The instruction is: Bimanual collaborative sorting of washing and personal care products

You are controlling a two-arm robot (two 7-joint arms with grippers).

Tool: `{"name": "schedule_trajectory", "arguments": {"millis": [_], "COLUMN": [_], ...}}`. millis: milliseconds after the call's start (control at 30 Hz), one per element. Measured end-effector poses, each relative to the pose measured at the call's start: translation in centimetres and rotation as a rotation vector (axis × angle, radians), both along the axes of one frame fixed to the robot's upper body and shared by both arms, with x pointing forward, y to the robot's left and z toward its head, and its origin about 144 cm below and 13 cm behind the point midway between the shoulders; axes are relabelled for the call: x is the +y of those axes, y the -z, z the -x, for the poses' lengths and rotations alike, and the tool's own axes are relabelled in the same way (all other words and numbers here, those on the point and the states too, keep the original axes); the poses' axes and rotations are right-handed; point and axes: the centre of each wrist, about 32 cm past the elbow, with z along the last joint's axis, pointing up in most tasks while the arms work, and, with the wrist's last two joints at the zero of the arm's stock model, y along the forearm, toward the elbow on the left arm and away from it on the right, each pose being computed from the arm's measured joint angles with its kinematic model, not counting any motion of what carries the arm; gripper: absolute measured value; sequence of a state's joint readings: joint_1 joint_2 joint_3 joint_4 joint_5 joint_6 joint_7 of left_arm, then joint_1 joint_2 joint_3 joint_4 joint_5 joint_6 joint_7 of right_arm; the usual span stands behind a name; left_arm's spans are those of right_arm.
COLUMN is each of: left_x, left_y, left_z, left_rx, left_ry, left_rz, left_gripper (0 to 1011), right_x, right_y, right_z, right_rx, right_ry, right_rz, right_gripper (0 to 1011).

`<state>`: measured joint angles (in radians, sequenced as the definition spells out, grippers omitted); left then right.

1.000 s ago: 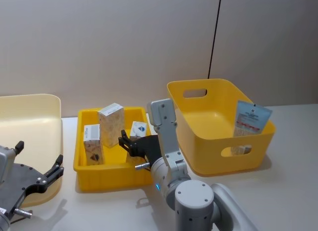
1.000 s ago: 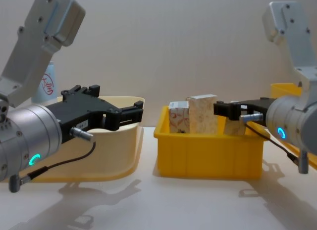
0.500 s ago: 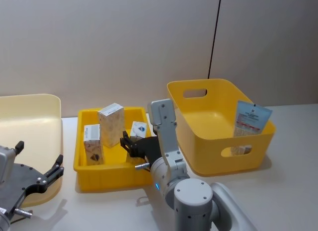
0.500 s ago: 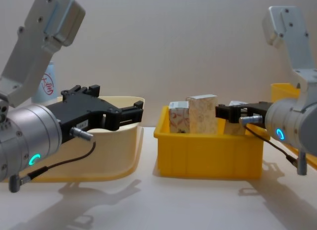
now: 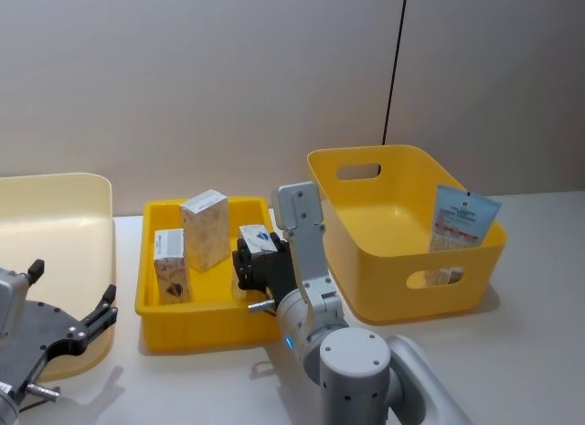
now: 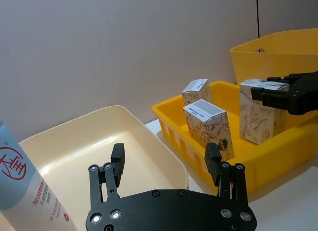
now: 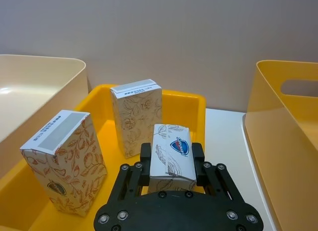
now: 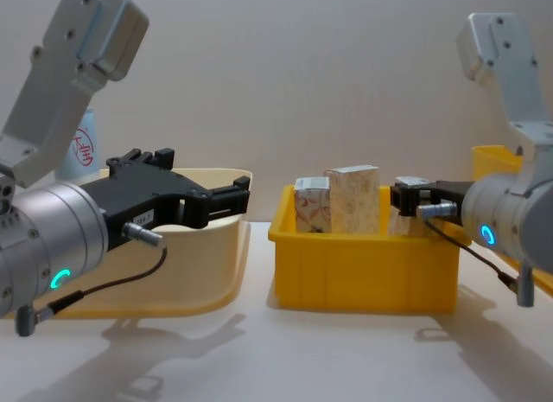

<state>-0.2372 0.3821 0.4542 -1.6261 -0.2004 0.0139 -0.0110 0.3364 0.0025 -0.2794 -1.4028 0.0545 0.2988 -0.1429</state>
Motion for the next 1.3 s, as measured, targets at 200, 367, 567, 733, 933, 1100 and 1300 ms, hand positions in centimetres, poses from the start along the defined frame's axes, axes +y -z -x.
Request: {"name": "schedule_trajectory", "arguments": {"millis": [200,367,567,733,933,1100,1300], "left_x": [0.0,0.0,0.0,0.0,0.0,0.0,0.0], "left_y": [0.0,0.0,0.0,0.0,0.0,0.0,0.0], "left_z": [0.0,0.0,0.0,0.0,0.0,0.0,0.0], "left_rx": [0.000,0.000,0.000,0.000,0.000,0.000,0.000], "left_ry": [0.000,0.000,0.000,0.000,0.000,0.000,0.000], "left_rz": [0.000,0.000,0.000,0.000,0.000,0.000,0.000], "left_gripper": [1003,1003,1004,1004,1003,1003,1004], "right_x": [0.0,0.0,-0.1,-0.3,-0.7,-1.0,-1.5], "right_y": [0.0,0.0,0.0,-0.2,-0.7,-1.2,-2.0], "right_z": [0.0,0.0,0.0,0.1,0.2,0.3,0.3], "right_rx": [0.001,0.001,-0.022,-0.063,-0.135,-0.203,-0.292], "right_ry": [0.000,0.000,-0.004,-0.014,-0.032,-0.051,-0.069], "right_rz": [-0.001,-0.001,-0.001,0.001,0.003,0.005,0.007], "right_gripper": [429,429,429,430,429,429,429]}}
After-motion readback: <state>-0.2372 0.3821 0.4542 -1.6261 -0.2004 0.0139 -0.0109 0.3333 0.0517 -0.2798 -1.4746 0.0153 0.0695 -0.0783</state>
